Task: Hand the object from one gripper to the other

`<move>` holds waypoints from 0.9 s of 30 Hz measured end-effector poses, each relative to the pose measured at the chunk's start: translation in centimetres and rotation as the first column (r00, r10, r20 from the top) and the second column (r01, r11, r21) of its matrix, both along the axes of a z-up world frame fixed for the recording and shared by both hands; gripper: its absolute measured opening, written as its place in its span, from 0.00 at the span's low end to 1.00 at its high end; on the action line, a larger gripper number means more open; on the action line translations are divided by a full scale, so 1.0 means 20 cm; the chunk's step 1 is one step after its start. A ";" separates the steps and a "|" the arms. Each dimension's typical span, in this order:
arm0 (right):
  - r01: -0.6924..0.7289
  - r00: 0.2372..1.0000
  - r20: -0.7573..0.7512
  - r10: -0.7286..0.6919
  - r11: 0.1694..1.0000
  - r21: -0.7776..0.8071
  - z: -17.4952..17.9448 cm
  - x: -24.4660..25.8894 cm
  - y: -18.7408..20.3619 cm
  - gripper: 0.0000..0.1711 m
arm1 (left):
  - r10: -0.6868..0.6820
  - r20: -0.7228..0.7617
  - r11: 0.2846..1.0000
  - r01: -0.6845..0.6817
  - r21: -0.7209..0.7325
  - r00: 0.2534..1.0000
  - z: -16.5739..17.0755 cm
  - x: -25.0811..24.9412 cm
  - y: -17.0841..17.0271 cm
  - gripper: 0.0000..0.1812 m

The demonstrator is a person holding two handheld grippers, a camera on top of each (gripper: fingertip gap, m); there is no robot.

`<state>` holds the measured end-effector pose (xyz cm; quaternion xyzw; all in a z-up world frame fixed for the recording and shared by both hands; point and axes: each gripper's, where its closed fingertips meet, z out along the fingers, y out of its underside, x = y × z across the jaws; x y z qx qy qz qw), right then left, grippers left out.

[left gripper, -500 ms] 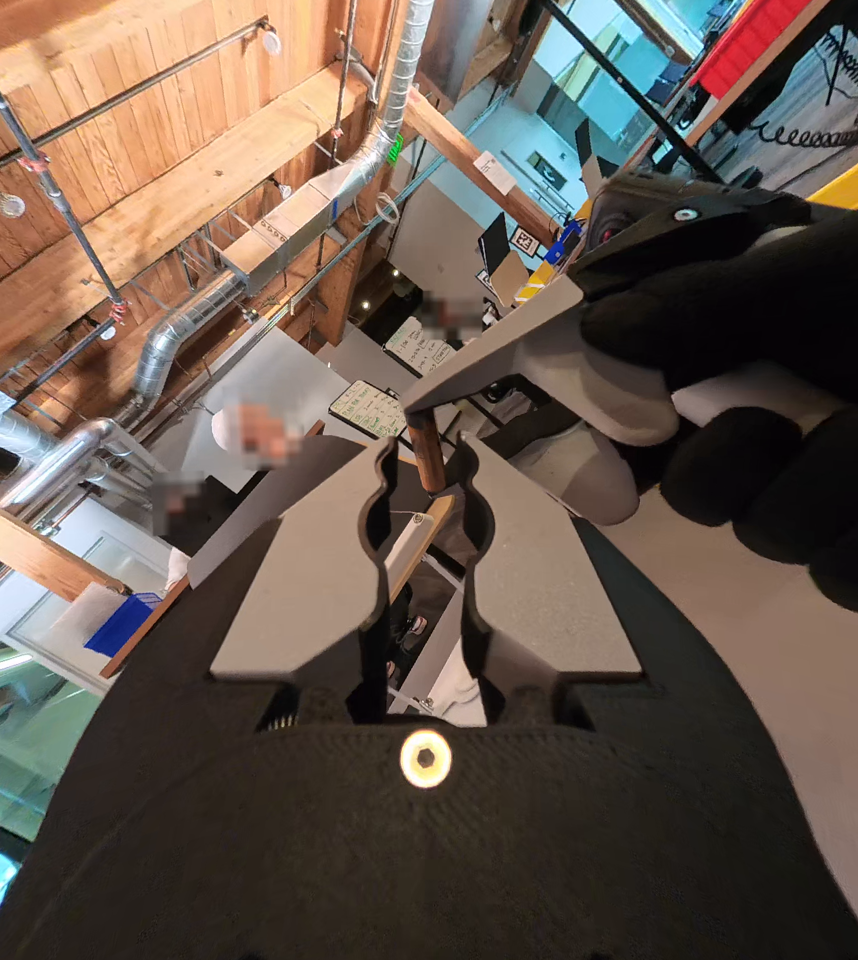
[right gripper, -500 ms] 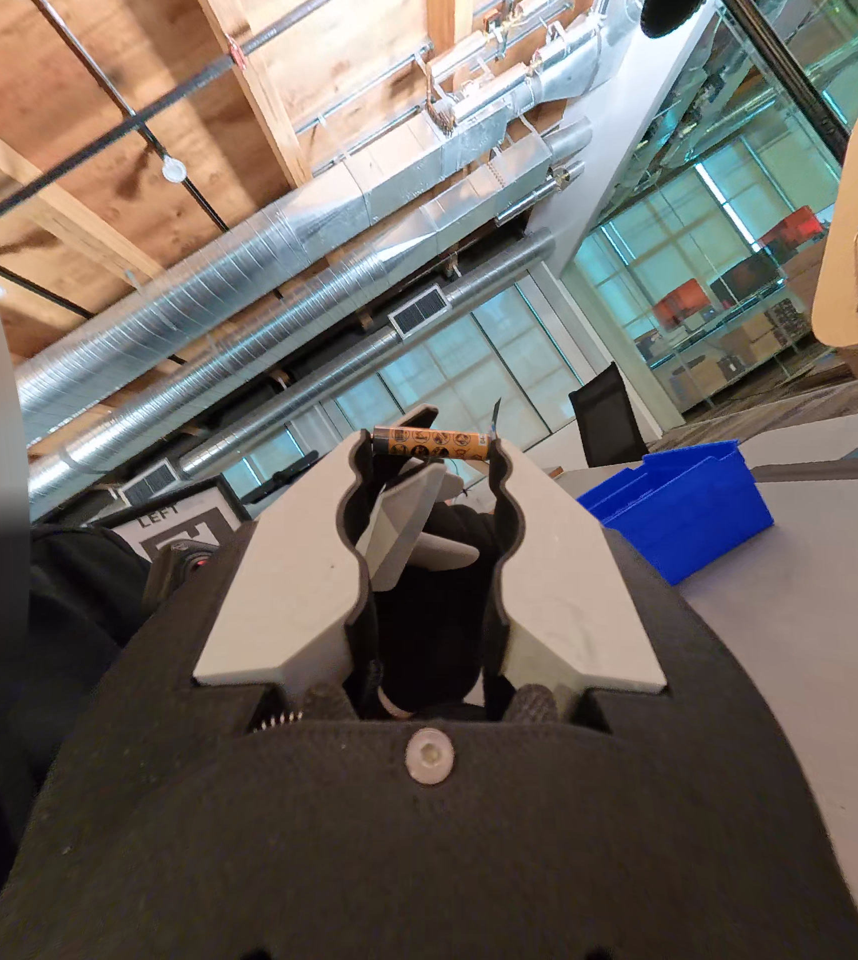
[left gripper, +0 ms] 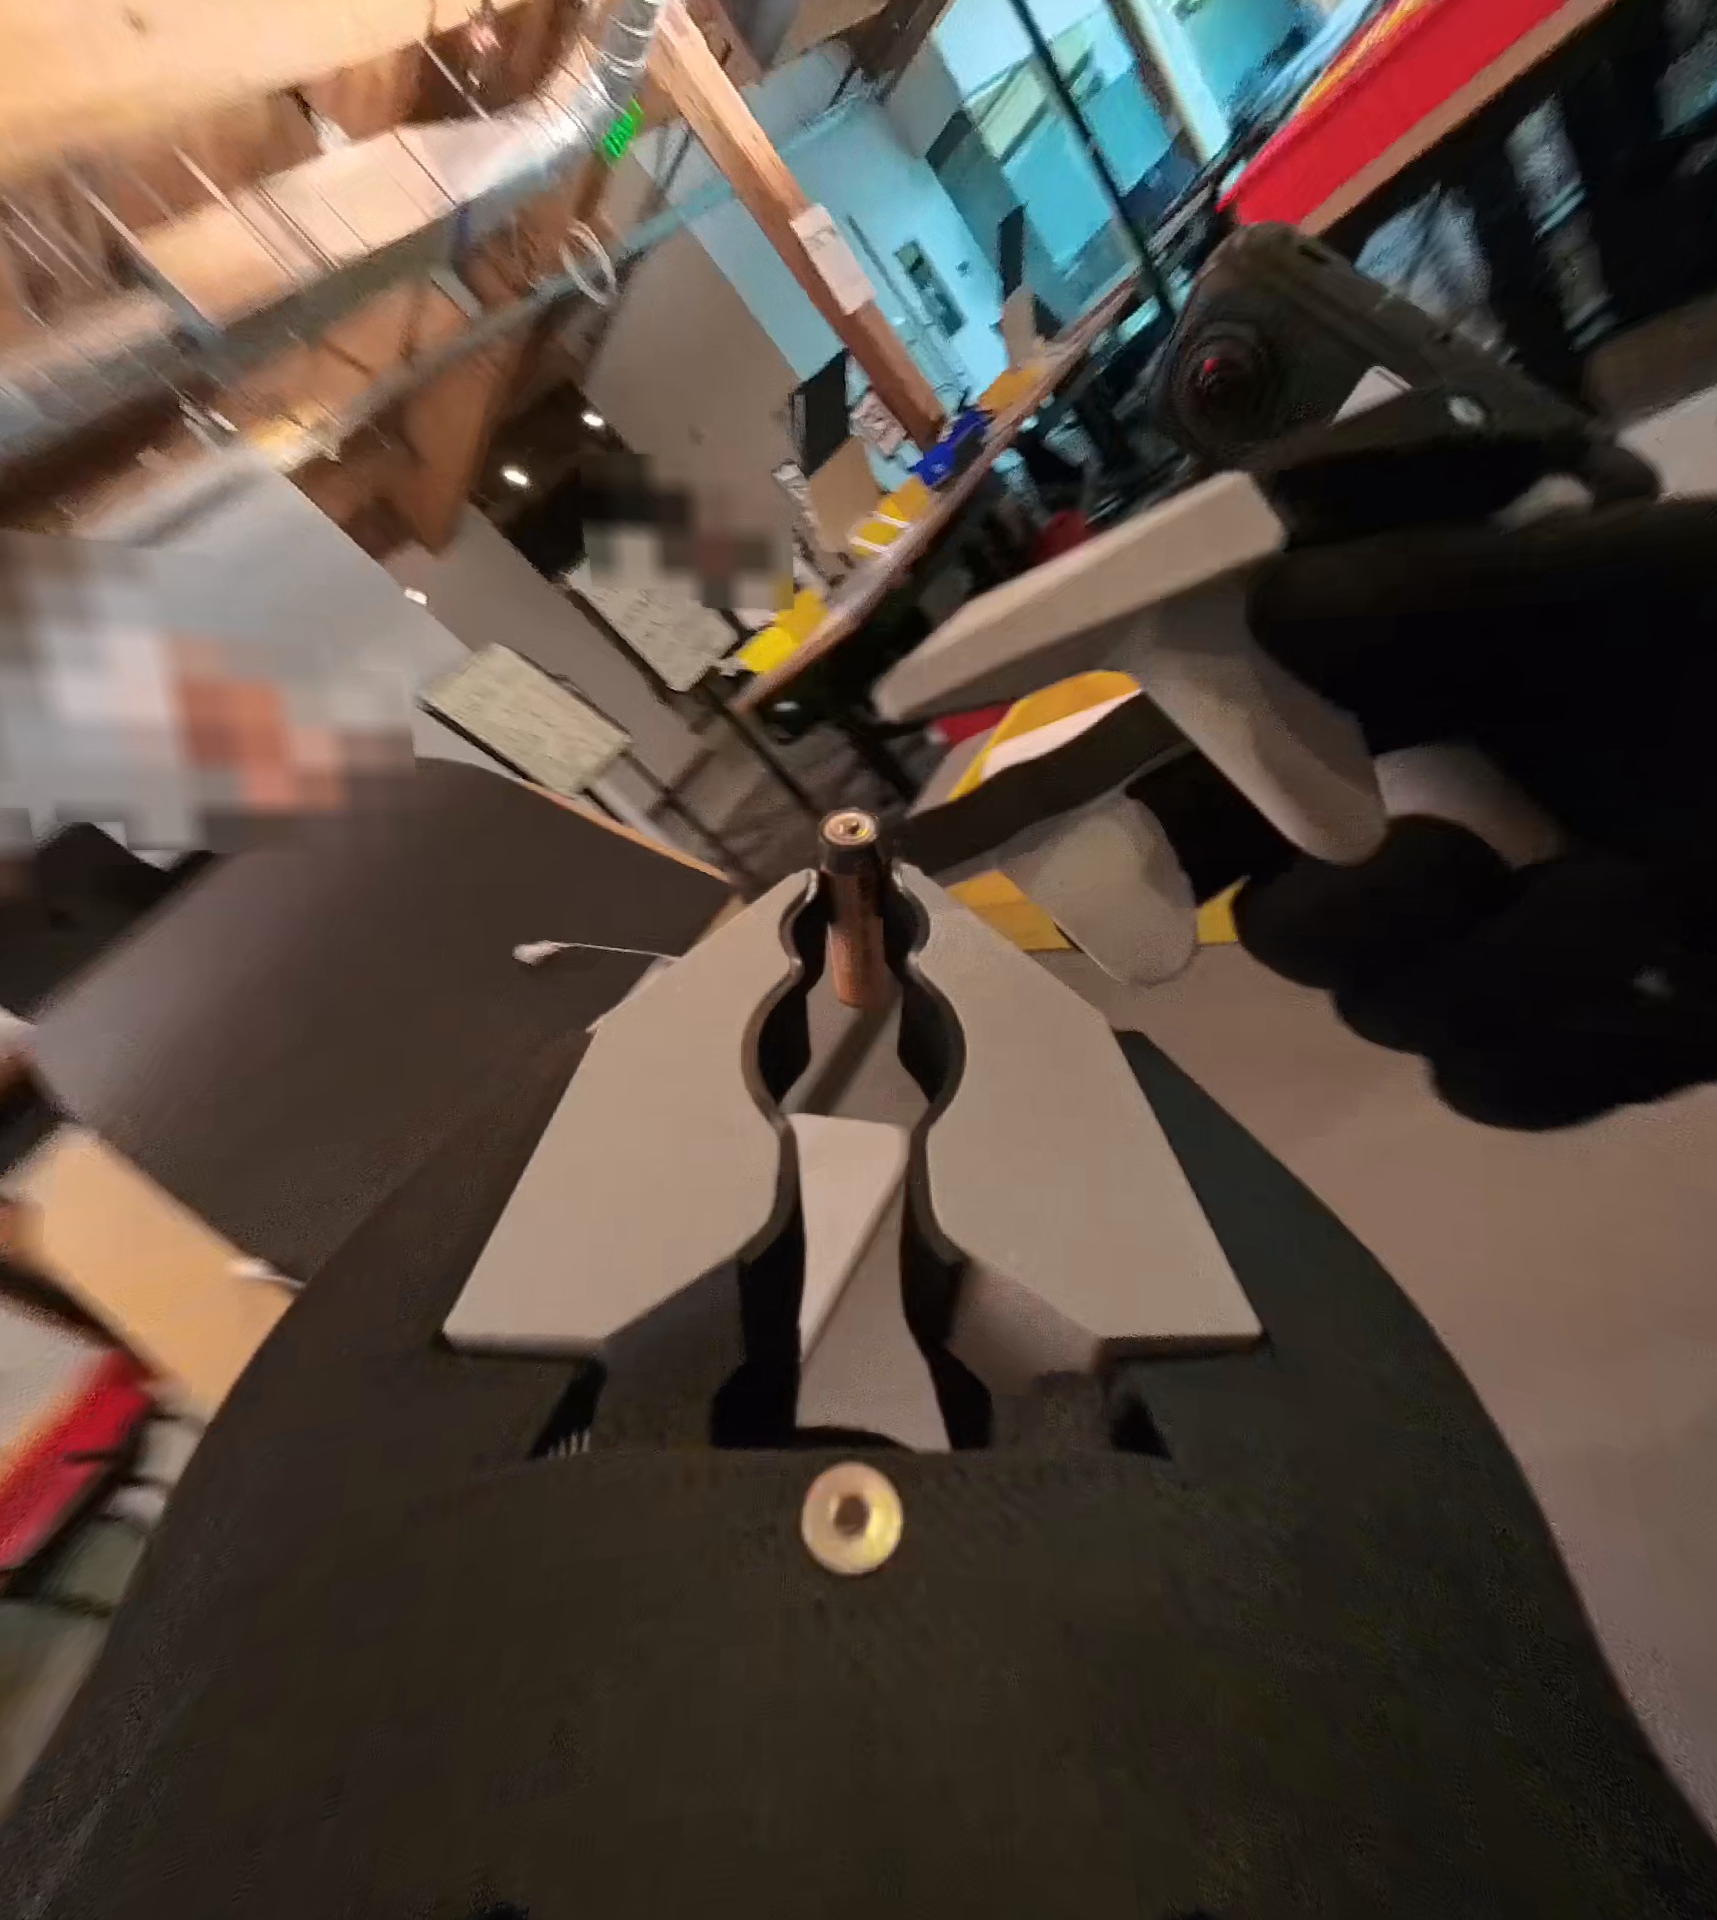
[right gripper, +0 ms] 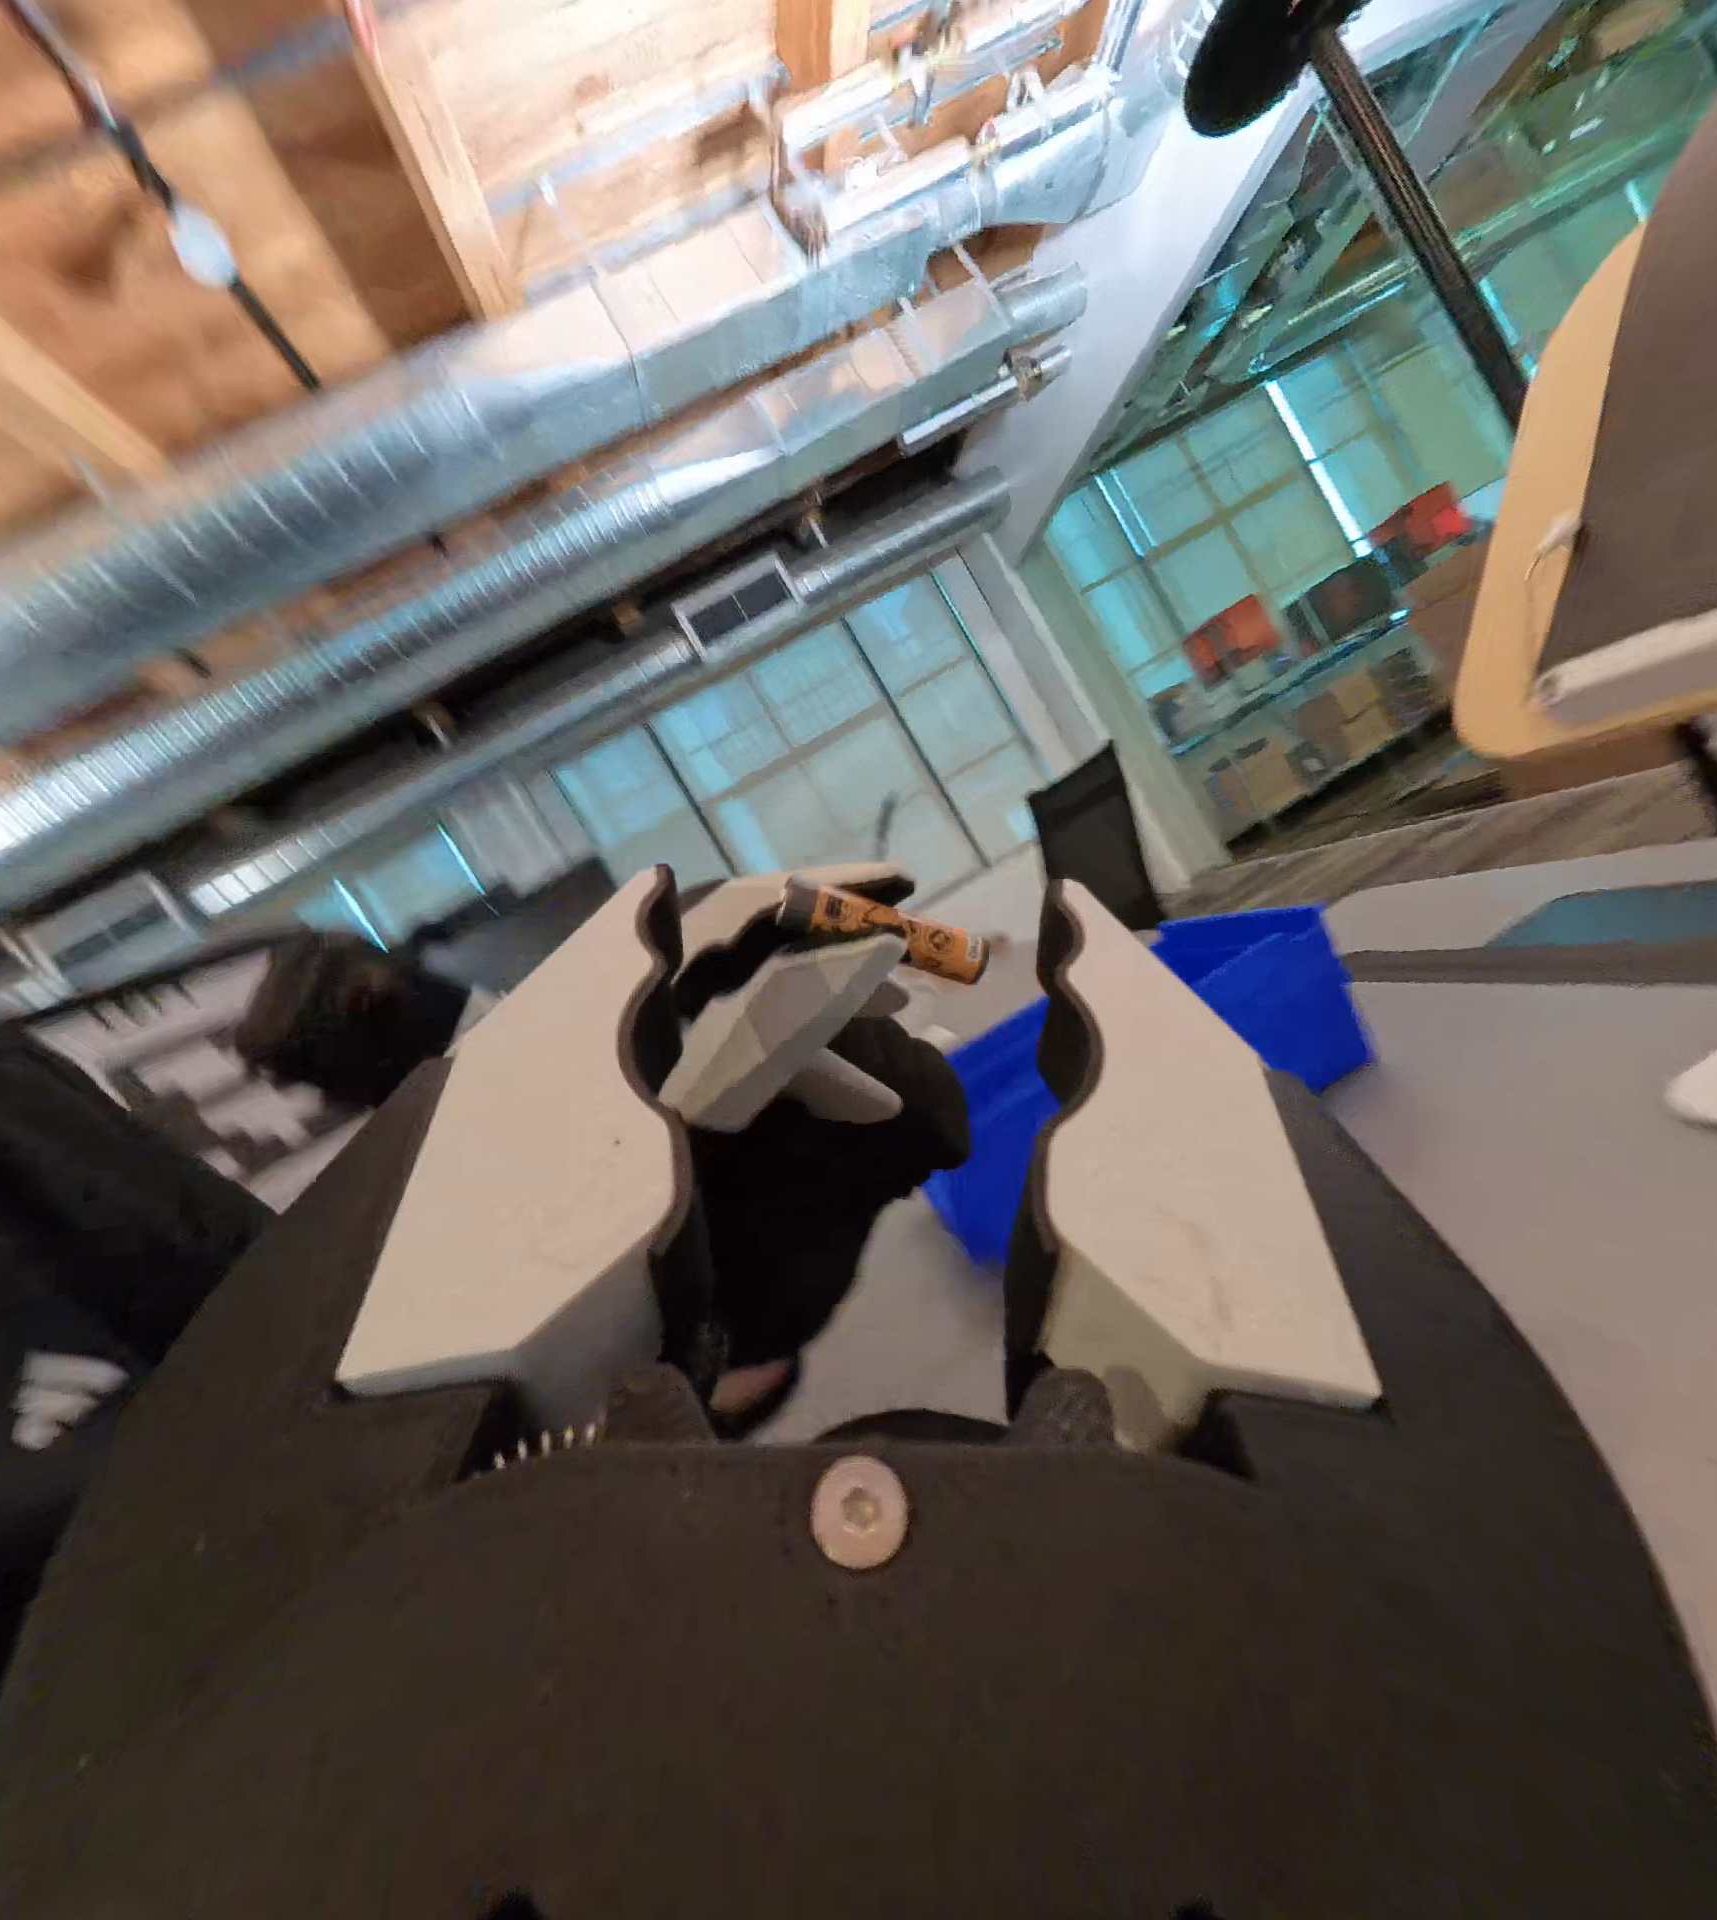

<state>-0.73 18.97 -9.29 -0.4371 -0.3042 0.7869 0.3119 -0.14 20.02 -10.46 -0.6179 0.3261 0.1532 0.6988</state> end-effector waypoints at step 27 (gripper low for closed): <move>-0.012 0.943 -0.048 -0.330 -0.177 0.984 -0.10 0.00 -0.20 0.27 | -0.202 0.860 0.345 0.856 -0.386 0.469 -0.04 0.08 -0.23 0.04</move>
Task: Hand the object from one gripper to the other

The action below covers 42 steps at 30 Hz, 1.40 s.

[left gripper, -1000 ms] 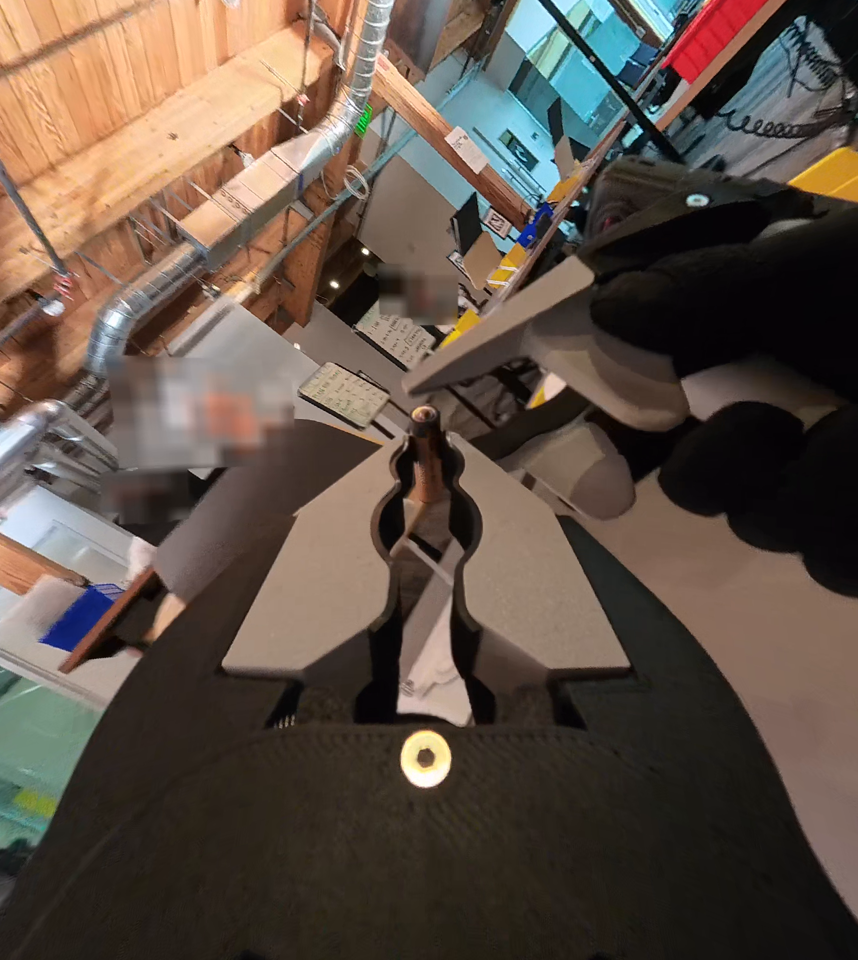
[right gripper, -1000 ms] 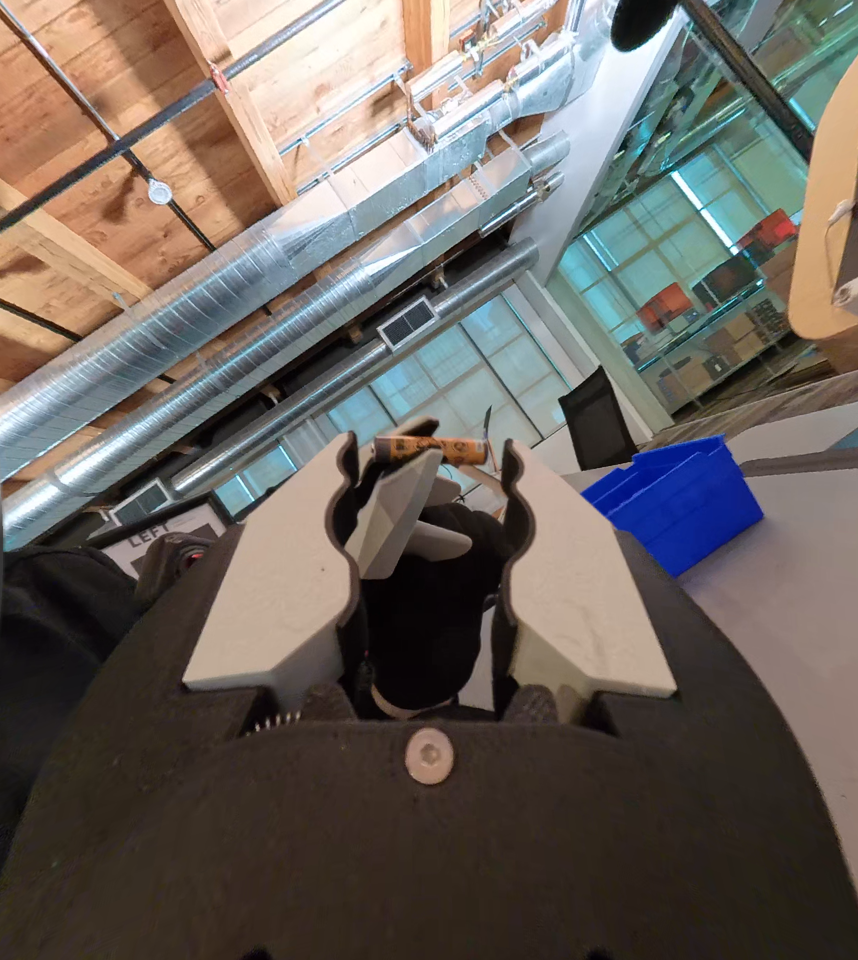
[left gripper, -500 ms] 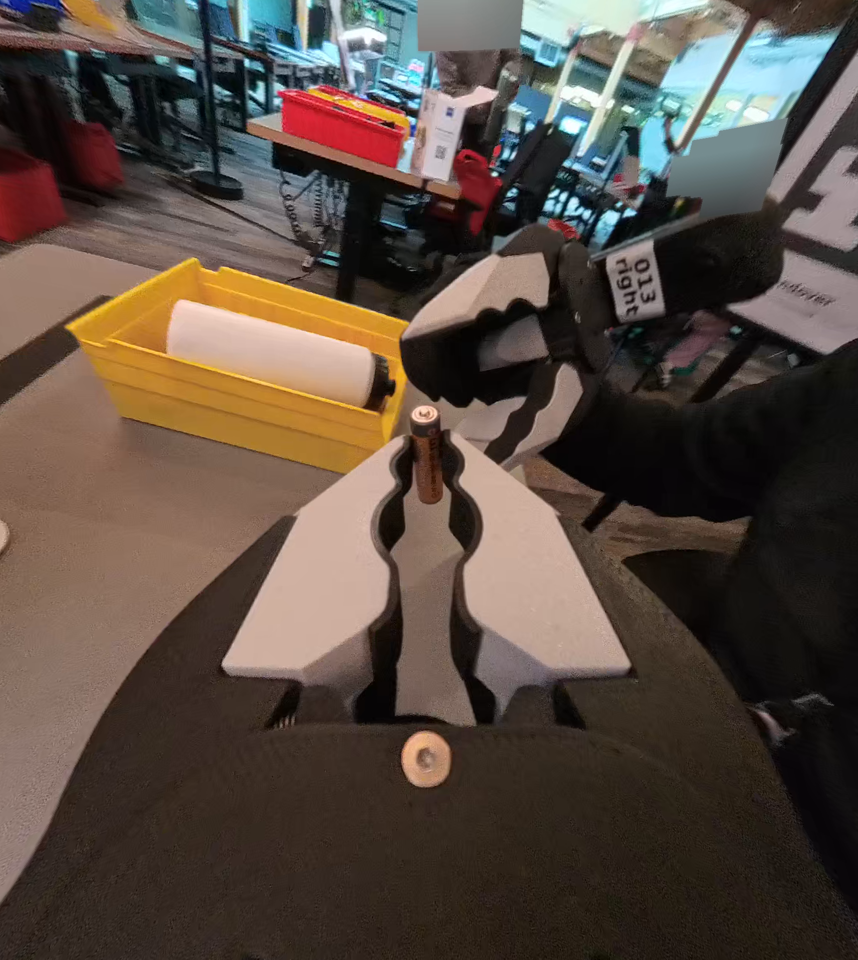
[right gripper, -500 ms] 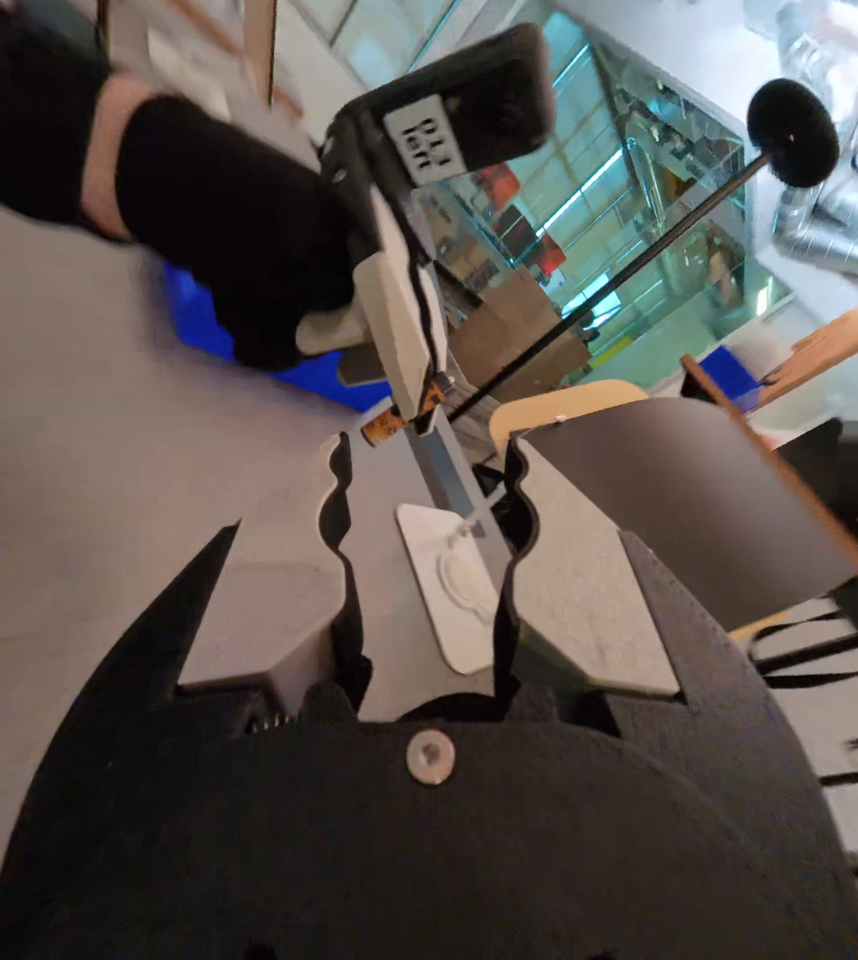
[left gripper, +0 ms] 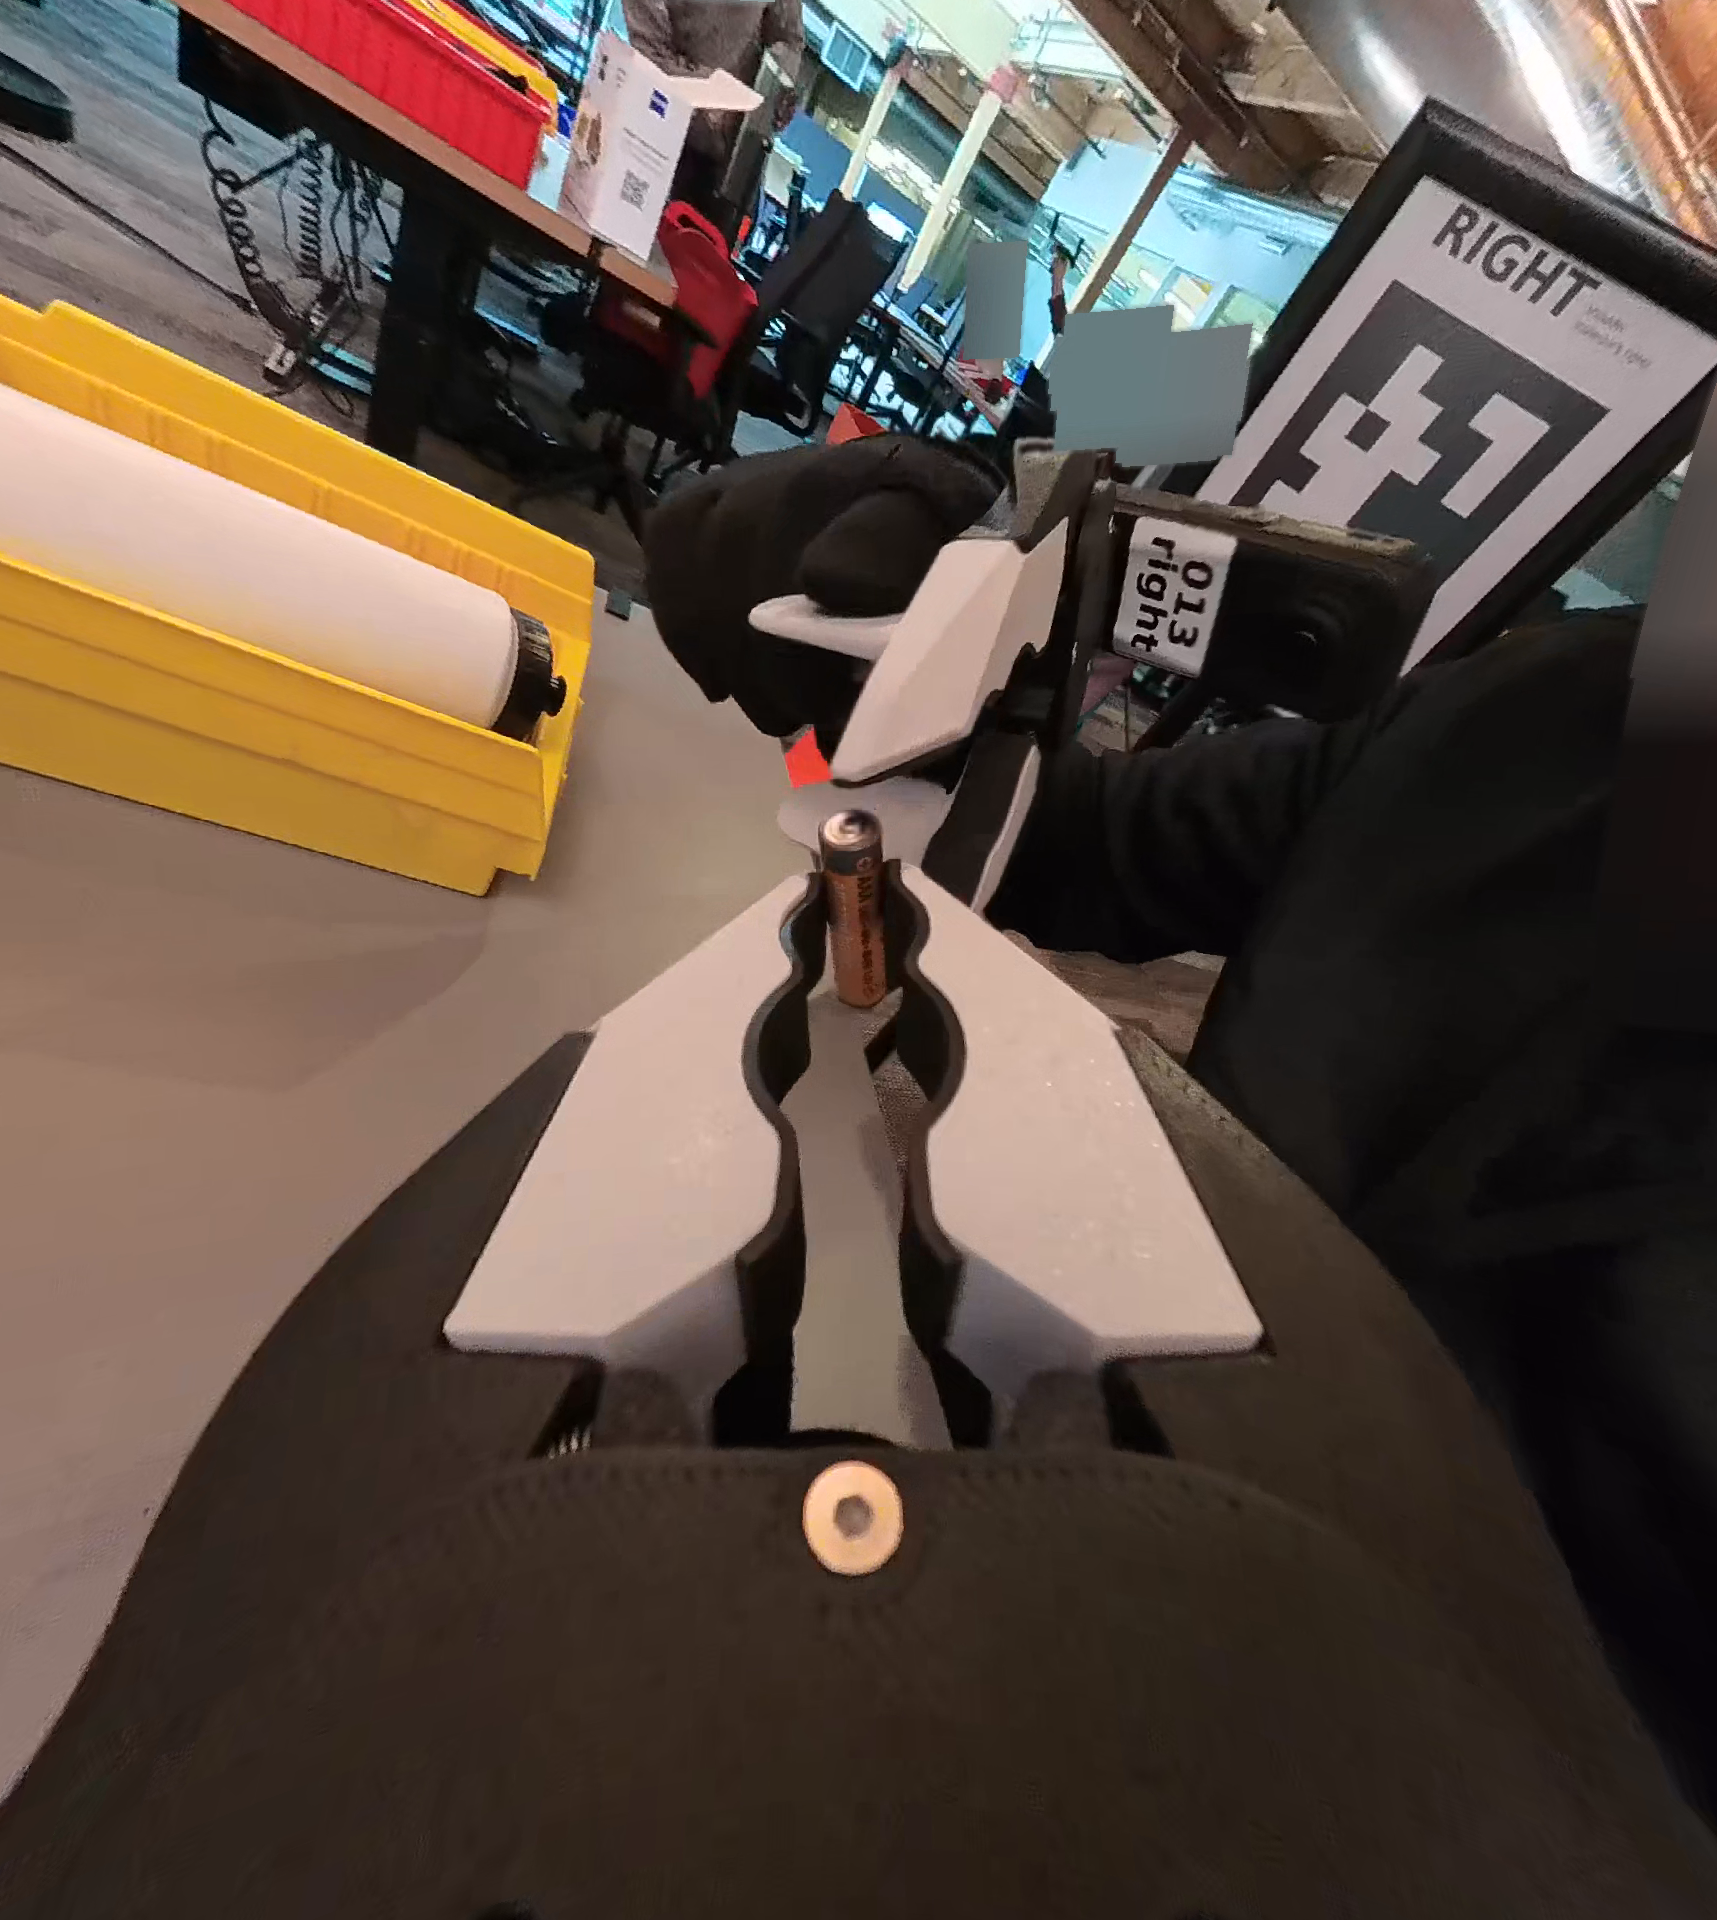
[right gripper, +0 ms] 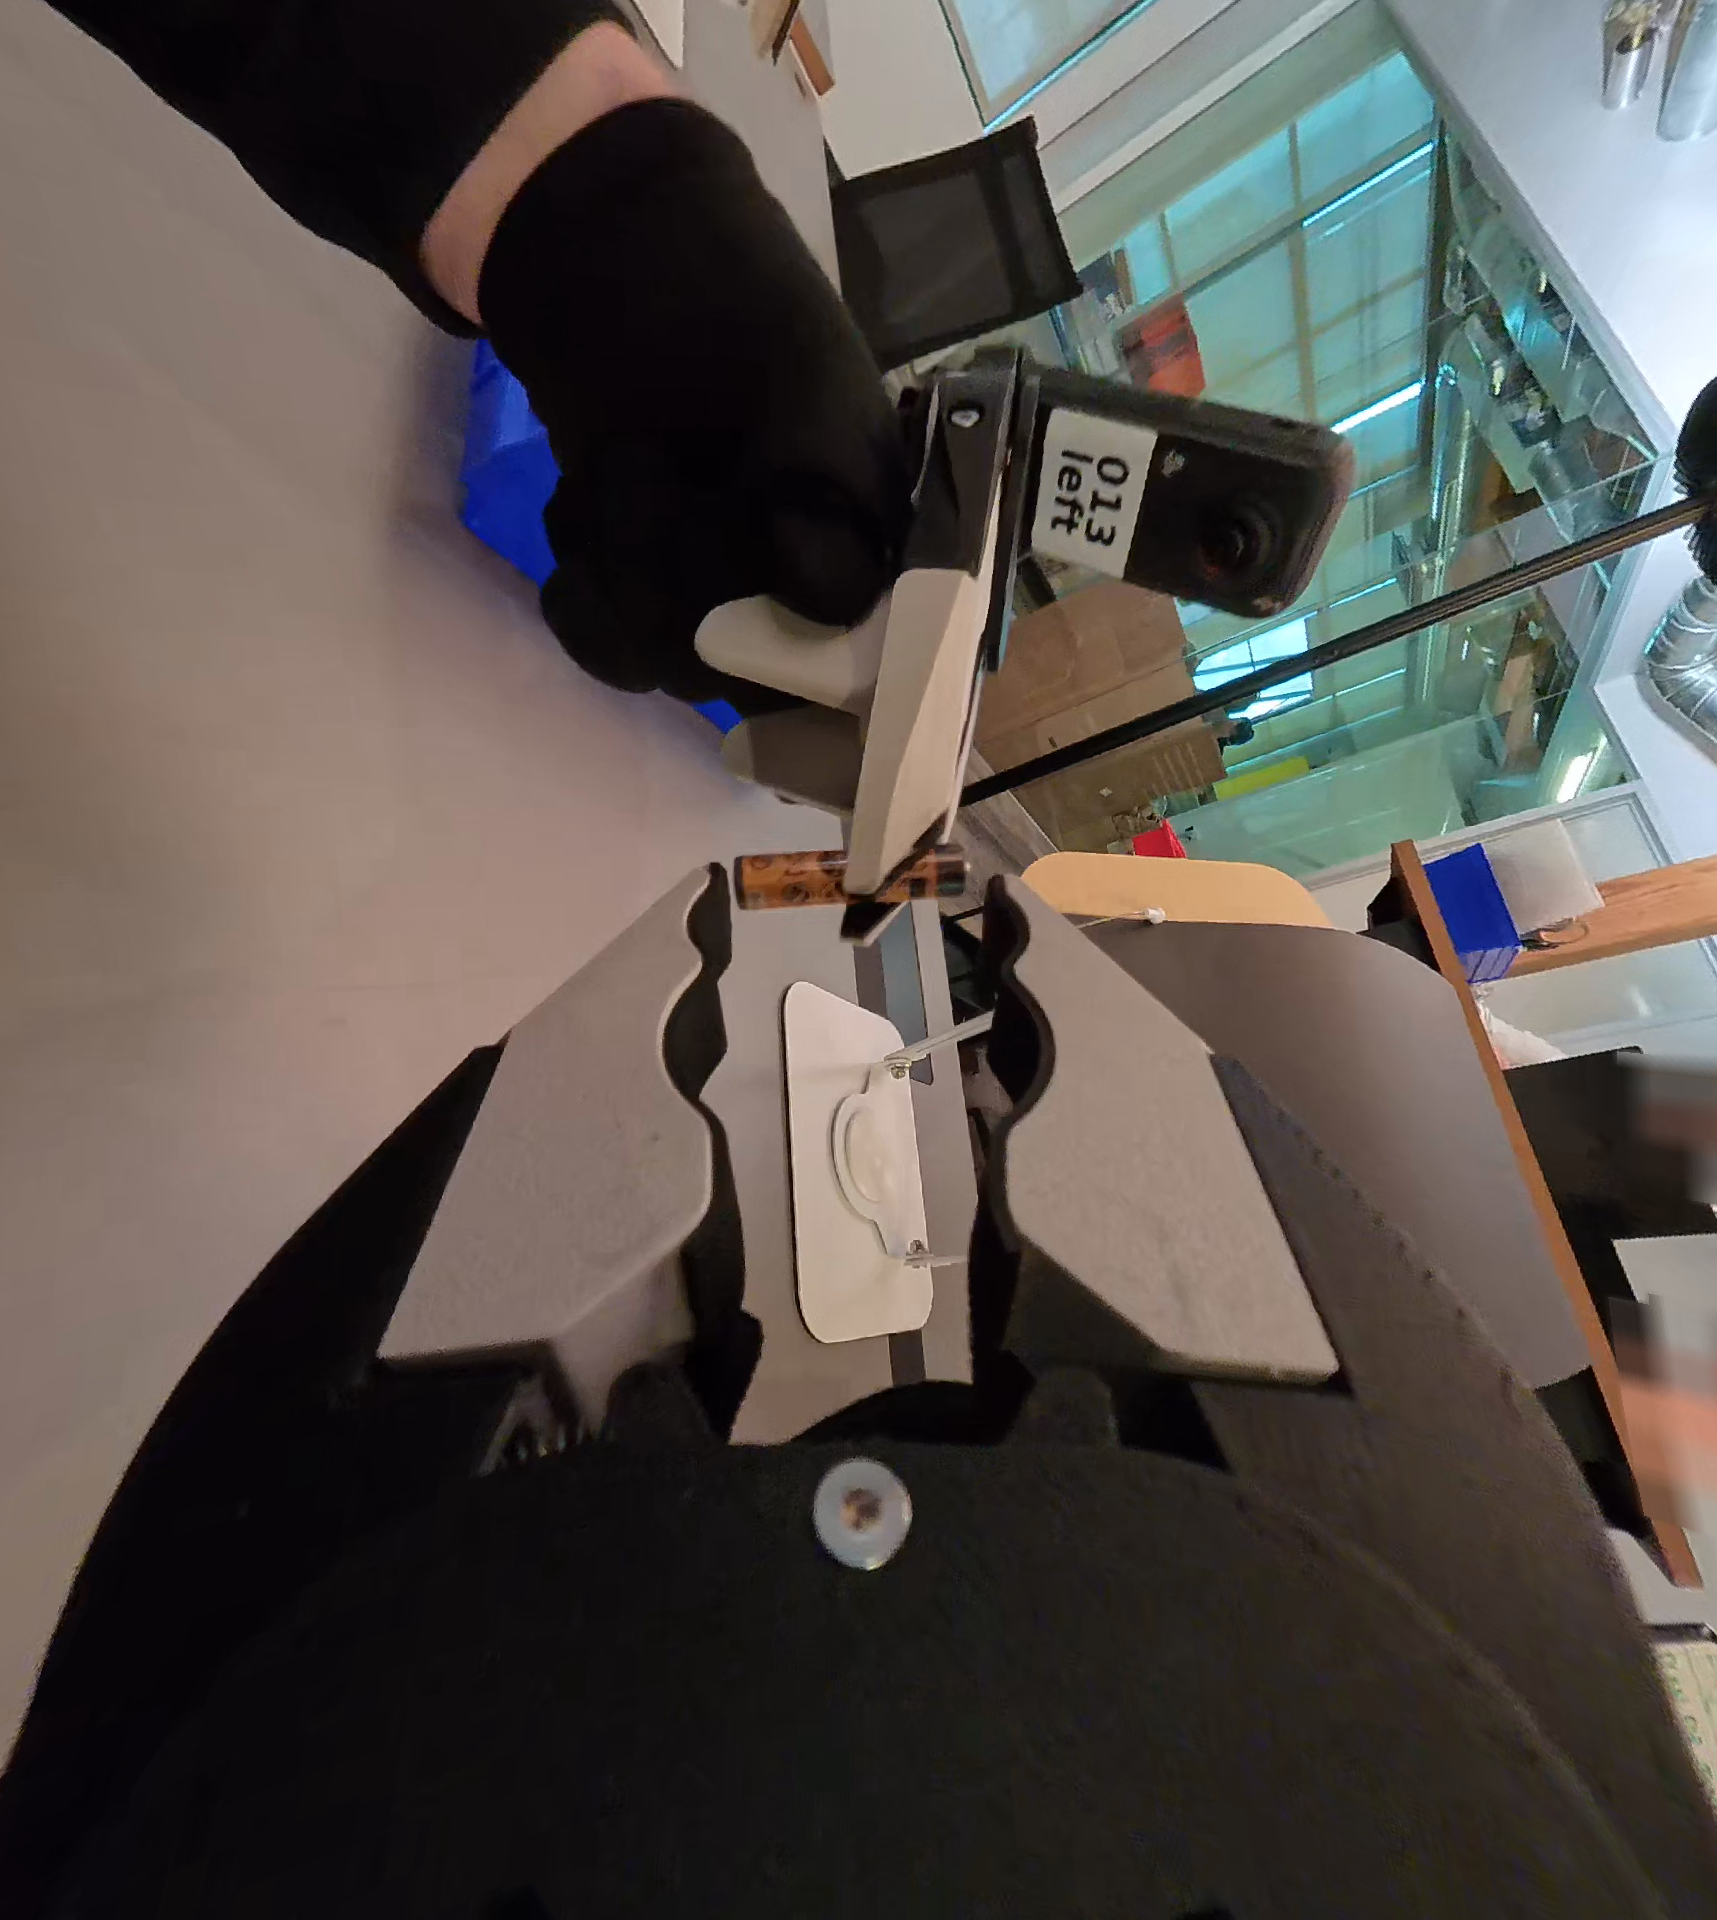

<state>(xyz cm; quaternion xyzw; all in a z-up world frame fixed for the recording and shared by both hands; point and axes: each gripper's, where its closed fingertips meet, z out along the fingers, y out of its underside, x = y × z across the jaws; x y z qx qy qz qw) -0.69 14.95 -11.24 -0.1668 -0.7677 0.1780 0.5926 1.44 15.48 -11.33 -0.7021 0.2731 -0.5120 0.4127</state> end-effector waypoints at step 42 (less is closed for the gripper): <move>-0.242 0.970 -0.153 0.187 0.763 -0.599 0.14 0.17 0.00 0.24 | 0.328 -0.243 0.727 -0.080 0.682 0.913 0.15 0.07 -0.02 0.28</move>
